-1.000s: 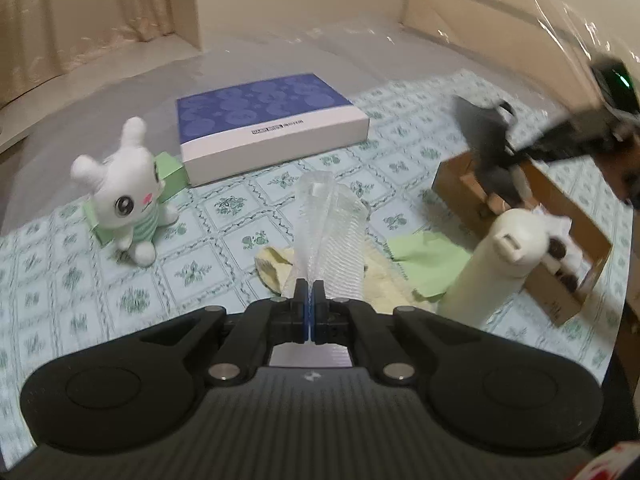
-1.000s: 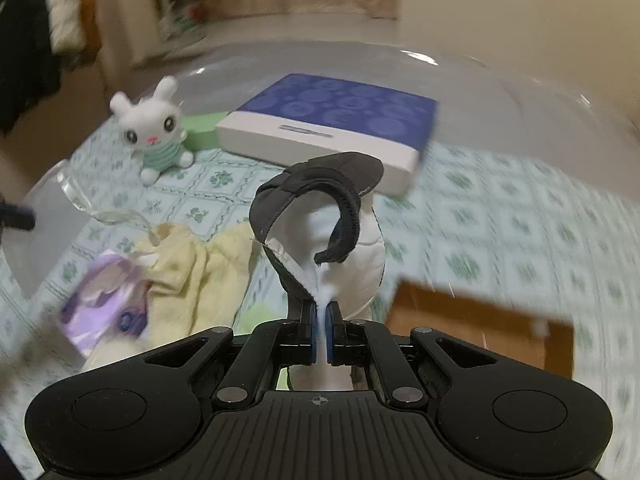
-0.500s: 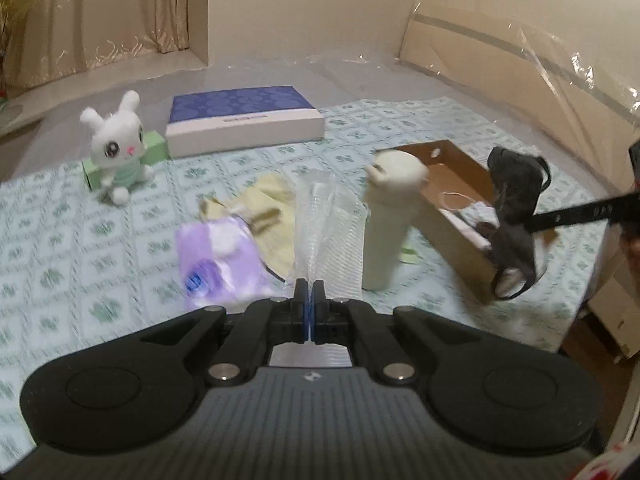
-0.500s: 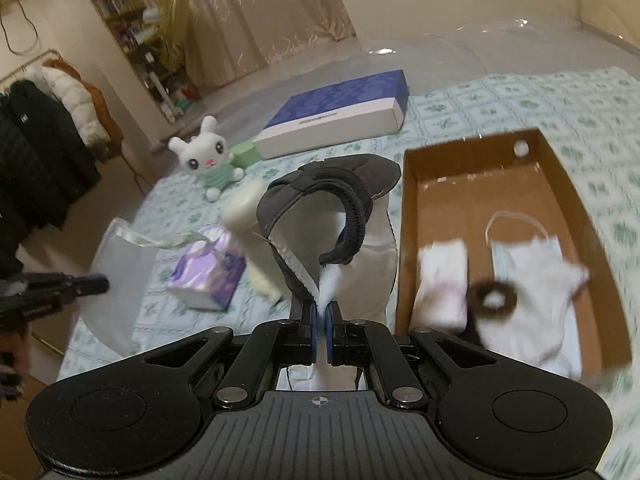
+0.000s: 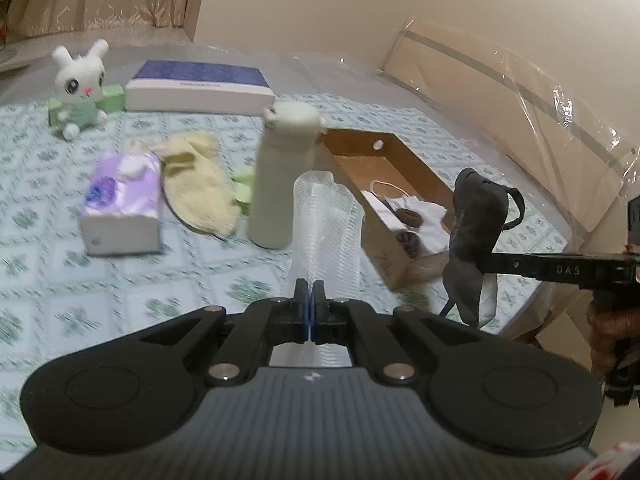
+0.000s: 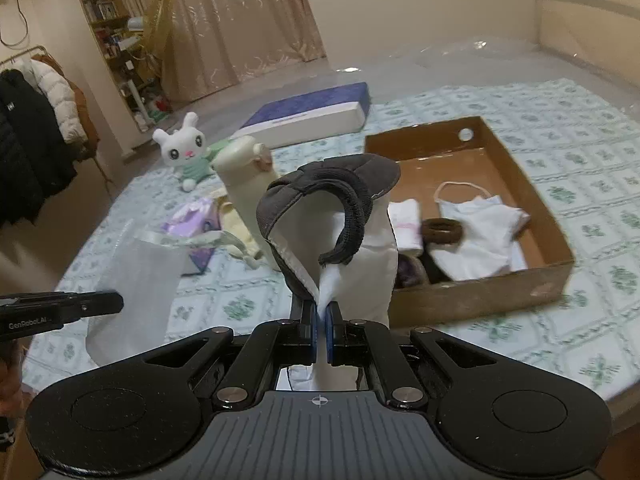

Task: Organize soft objects
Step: 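Carry the bag in the left gripper while the right gripper carries the mask to the box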

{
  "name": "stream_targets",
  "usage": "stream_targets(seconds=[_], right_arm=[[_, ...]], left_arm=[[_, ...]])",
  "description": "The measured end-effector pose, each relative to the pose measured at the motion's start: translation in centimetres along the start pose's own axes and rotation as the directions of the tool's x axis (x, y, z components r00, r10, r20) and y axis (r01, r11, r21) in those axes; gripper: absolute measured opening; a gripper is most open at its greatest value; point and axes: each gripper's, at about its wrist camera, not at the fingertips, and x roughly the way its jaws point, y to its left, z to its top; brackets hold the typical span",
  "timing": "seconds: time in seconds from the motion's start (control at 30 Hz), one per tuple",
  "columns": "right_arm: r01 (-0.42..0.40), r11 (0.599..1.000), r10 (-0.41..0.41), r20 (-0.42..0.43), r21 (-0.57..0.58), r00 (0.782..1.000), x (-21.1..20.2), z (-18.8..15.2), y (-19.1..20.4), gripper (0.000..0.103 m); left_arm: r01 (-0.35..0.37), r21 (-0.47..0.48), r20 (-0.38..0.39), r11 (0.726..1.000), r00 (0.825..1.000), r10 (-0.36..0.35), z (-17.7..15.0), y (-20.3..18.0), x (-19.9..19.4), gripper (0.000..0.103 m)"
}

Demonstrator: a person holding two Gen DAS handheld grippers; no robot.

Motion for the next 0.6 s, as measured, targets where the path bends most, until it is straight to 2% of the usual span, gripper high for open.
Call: stream_targets(seconds=[0.3,0.6], right_arm=[[0.086,0.996,-0.087,0.029,0.021,0.996,-2.2,-0.7,-2.9,0.004],[0.109,0.994,-0.110,0.047,0.019,0.993,-3.1,1.2,-5.8,0.004]], left_arm=[[0.041,-0.024,0.003,0.999,0.999,-0.041,0.4,-5.7,4.0,0.000],[0.088,-0.030,0.010,0.996,0.996,-0.087,3.1,-10.7,7.9,0.000]])
